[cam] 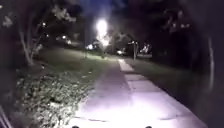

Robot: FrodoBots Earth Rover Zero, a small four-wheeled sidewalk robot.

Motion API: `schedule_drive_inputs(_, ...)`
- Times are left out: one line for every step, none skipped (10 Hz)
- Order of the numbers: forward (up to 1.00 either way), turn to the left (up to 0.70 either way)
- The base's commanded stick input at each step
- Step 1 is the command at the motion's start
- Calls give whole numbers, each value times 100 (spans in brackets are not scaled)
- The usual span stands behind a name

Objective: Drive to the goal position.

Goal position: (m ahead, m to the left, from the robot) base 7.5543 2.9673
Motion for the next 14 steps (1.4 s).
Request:
schedule_drive_inputs(70, 0)
schedule_drive_inputs(70, 0)
schedule_drive_inputs(70, 0)
schedule_drive_inputs(70, 0)
schedule_drive_inputs(70, 0)
schedule_drive_inputs(70, 0)
schedule_drive_inputs(70, 0)
schedule_drive_inputs(70, 0)
schedule_drive_inputs(70, 0)
schedule_drive_inputs(70, 0)
schedule_drive_inputs(70, 0)
schedule_drive_inputs(70, 0)
schedule_drive_inputs(70, 0)
schedule_drive_inputs(70, 0)
